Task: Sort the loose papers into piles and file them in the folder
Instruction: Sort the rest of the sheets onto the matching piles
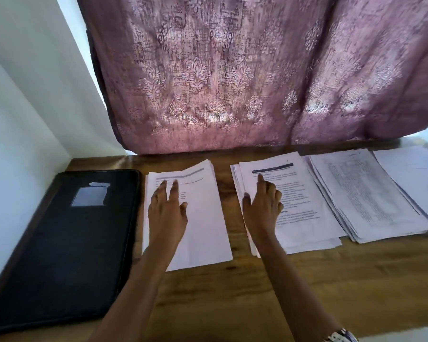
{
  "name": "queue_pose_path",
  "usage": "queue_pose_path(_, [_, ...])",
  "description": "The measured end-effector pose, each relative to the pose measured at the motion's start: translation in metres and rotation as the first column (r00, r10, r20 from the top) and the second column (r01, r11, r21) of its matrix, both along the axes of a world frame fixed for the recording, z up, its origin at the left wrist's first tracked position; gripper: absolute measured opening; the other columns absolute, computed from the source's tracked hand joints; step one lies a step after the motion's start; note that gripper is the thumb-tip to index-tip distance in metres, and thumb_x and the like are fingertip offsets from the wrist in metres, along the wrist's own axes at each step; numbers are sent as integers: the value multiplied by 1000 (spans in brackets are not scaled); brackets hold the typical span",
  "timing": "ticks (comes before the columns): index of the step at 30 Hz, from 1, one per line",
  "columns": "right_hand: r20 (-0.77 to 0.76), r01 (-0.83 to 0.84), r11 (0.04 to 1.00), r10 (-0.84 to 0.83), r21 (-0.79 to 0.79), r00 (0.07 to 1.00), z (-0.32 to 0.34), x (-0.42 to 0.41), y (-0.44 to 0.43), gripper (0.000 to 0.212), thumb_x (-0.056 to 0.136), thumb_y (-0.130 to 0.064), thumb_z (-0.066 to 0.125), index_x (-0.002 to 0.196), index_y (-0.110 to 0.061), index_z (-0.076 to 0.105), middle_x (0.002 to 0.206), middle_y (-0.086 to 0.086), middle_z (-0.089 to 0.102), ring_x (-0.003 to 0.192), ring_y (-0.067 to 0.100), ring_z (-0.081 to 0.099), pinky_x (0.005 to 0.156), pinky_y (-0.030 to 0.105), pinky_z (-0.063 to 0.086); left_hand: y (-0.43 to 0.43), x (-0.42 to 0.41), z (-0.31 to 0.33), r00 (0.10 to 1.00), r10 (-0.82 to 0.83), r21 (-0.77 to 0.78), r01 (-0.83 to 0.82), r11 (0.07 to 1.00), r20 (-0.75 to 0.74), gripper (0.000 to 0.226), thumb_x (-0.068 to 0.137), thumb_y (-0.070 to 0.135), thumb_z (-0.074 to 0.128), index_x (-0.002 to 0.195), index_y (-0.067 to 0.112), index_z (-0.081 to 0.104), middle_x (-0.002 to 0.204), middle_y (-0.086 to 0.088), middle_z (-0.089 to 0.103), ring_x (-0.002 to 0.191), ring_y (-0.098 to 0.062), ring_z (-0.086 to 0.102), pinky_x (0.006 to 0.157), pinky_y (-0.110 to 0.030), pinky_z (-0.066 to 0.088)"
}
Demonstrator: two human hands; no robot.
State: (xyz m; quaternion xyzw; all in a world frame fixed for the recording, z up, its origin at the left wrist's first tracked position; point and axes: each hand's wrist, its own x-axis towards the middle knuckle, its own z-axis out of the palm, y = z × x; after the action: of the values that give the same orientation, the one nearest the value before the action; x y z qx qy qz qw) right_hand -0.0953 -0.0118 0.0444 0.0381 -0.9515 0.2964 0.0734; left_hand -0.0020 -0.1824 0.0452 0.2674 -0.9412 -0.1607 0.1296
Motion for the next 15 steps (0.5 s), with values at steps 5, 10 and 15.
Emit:
queue_pose_path(5, [67, -18, 997, 13, 70, 998, -11, -65, 87, 51, 94, -26, 56, 141, -14, 40, 145, 10, 40, 134, 30, 32, 107, 48, 31, 74, -61, -11, 951, -308, 116, 309, 944, -20, 60, 94, 39, 56, 148, 26, 33, 156, 0, 30, 142, -23, 32, 114, -38, 28])
queue_pose_path(10, [151, -218, 950, 187, 222, 971, -30, -125, 136, 62, 97, -38, 49, 148, -11, 29, 156, 12, 25, 144, 29, 20, 116, 42, 18, 135, -109, -43, 979, -198, 301, 173, 938, 52, 69, 89, 63, 36, 150, 30, 29, 155, 4, 32, 138, -21, 40, 115, -40, 31])
queue_pose_path(15, [284, -447, 842, 369, 302, 885, -68, -130, 151, 78, 96, -60, 26, 153, -13, 2, 161, 8, -5, 148, 24, -7, 117, 43, -6, 155, -116, -55, 997, -54, 295, 34, 955, 61, 72, 88, 60, 31, 151, 27, 24, 159, 4, 22, 143, -21, 31, 117, -38, 20])
